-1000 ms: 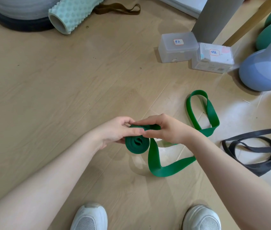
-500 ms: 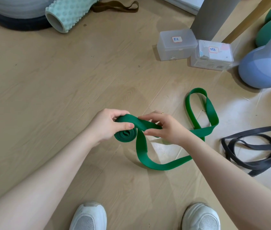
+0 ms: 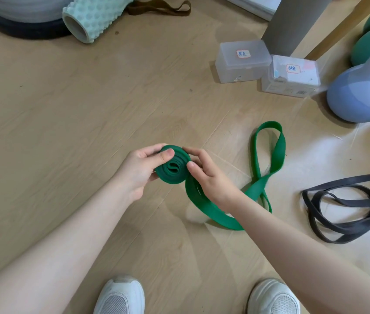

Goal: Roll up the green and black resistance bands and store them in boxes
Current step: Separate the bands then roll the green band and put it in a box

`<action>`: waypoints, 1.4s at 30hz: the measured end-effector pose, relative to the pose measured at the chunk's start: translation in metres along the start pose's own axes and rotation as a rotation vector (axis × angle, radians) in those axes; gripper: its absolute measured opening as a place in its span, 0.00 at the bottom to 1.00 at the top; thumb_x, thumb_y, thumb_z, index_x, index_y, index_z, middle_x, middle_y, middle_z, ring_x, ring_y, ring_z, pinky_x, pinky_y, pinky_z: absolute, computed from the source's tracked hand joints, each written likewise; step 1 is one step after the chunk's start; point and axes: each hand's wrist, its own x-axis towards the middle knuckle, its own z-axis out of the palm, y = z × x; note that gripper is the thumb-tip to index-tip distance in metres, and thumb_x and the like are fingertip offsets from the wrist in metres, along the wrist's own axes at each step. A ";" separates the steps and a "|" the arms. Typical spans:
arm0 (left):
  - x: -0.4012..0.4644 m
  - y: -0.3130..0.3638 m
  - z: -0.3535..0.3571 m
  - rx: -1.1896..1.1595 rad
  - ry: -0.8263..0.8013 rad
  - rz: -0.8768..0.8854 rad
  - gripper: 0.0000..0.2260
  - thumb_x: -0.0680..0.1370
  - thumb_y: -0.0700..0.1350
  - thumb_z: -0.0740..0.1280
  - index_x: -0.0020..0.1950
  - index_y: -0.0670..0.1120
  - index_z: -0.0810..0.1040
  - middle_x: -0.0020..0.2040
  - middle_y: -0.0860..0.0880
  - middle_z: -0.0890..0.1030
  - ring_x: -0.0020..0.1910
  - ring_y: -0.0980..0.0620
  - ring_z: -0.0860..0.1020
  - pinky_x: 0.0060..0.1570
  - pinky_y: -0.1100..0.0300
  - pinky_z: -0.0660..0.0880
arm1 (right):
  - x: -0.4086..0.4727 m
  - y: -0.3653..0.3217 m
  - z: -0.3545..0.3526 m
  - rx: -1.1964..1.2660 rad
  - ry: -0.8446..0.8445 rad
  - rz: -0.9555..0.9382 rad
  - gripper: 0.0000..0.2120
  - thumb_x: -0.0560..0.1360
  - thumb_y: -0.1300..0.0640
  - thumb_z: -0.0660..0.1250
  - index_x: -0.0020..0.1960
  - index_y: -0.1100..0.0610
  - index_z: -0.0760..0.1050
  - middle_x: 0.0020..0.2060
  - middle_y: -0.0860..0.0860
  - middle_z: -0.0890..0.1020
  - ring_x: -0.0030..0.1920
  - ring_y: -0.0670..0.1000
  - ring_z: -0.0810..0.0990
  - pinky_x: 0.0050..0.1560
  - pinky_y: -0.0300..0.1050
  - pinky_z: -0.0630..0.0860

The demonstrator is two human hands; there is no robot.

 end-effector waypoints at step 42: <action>-0.002 -0.003 0.009 0.531 -0.362 -0.181 0.13 0.72 0.45 0.71 0.56 0.52 0.75 0.41 0.50 0.76 0.40 0.55 0.79 0.35 0.65 0.75 | -0.005 -0.020 -0.035 -0.562 -0.241 0.092 0.18 0.66 0.55 0.76 0.47 0.51 0.69 0.44 0.48 0.80 0.46 0.50 0.78 0.52 0.44 0.74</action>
